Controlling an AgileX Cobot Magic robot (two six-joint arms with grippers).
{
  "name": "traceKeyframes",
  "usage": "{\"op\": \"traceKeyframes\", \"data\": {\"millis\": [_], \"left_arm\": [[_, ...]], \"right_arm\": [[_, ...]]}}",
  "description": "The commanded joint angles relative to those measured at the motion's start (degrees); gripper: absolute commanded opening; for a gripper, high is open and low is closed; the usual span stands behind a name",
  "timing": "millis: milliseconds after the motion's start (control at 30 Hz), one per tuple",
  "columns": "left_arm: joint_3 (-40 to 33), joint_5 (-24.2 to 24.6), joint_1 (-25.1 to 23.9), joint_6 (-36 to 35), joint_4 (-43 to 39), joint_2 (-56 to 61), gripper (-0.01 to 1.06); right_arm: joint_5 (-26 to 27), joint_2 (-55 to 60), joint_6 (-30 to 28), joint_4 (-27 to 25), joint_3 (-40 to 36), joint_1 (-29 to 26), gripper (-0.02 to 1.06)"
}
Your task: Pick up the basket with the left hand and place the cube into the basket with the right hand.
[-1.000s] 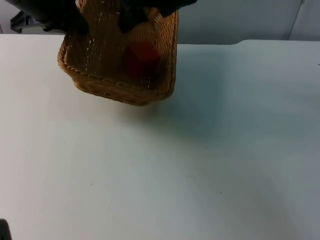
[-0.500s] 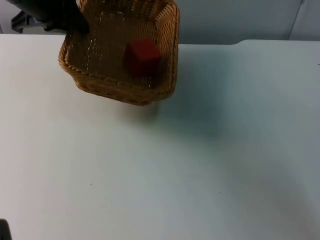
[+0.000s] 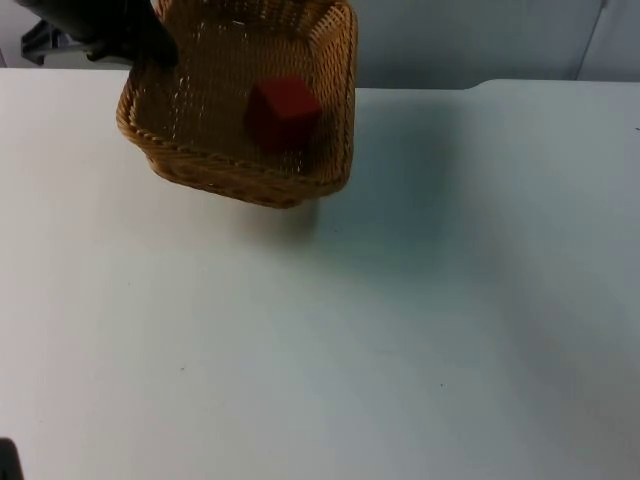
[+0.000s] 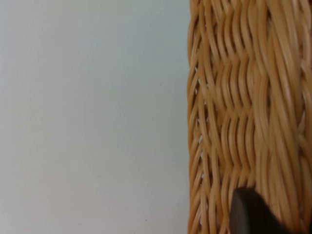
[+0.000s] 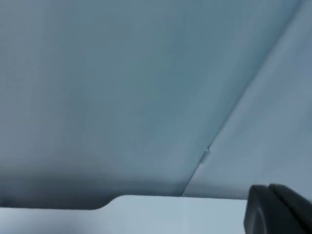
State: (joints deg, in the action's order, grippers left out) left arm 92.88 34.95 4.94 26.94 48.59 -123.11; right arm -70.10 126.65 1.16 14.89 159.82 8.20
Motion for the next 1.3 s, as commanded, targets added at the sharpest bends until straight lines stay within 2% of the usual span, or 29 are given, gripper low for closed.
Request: {"op": "traceKeyframes", "data": {"millis": [0, 400, 467, 533, 567, 667, 733, 800, 867, 900, 967, 1033, 1067, 1100, 1133, 1233, 1267], "left_arm": [[0.3, -0.8, 0.2, -0.3, 1.9, 0.6, 0.00], [0.3, -0.8, 0.2, -0.3, 1.9, 0.6, 0.00], [0.3, -0.8, 0.2, -0.3, 1.9, 0.6, 0.00], [0.3, -0.8, 0.2, -0.3, 1.9, 0.6, 0.00], [0.3, -0.8, 0.2, -0.3, 1.9, 0.6, 0.00], [0.3, -0.8, 0.2, -0.3, 1.9, 0.6, 0.00], [0.3, -0.8, 0.2, -0.3, 1.9, 0.6, 0.00], [0.3, -0.8, 0.2, -0.3, 1.9, 0.6, 0.00], [0.3, -0.8, 0.2, -0.3, 1.9, 0.6, 0.00], [0.3, -0.8, 0.2, -0.3, 1.9, 0.6, 0.00], [0.3, -1.0, 0.2, -0.3, 1.9, 0.6, 0.00], [0.3, -1.6, 0.2, -0.3, 1.9, 0.6, 0.00], [0.3, -1.6, 0.2, -0.3, 1.9, 0.6, 0.00], [0.3, -2.1, 0.2, -0.3, 1.9, 0.6, 0.00], [0.3, -2.8, 0.2, -0.3, 1.9, 0.6, 0.00], [0.3, -4.1, 0.2, -0.3, 1.9, 0.6, 0.00], [0.3, -4.1, 0.2, -0.3, 1.9, 0.6, 0.00]], "right_arm": [[0.1, -1.8, -0.1, -1.6, 0.2, -1.2, 0.00], [0.1, -13.7, -1.2, -1.6, 0.1, -7.2, 0.00], [0.1, -16.6, -3.4, -0.9, -1.7, -7.7, 0.00], [0.1, -20.0, -3.6, 2.0, -6.5, -7.7, 0.00], [0.1, -20.0, -3.6, 2.0, -6.5, -7.7, 0.00], [0.1, -27.4, -2.4, 7.1, -18.8, -8.4, 0.00], [0.1, -29.4, -1.9, 7.0, -21.6, -9.0, 0.00], [0.1, -34.5, -1.6, 7.0, -27.7, -10.0, 0.00], [0.1, -40.2, -1.2, 9.1, -34.7, -10.7, 0.00], [0.1, -40.2, -1.2, 9.1, -34.7, -10.7, 0.00], [0.1, -46.5, -0.7, 12.4, -42.7, -12.3, 0.00], [0.1, -53.5, 0.7, 13.4, -51.0, -13.7, 0.00], [0.1, -53.5, 0.7, 13.4, -51.0, -13.7, 0.00], [0.1, -56.5, 1.4, 13.5, -54.2, -14.2, 0.00], [2.5, -61.7, 1.9, 13.6, -59.3, -14.2, 0.00], [6.4, -69.4, 2.2, 13.6, -66.8, -14.2, 0.00], [6.4, -69.4, 2.2, 13.6, -66.8, -14.2, 0.00]]}}
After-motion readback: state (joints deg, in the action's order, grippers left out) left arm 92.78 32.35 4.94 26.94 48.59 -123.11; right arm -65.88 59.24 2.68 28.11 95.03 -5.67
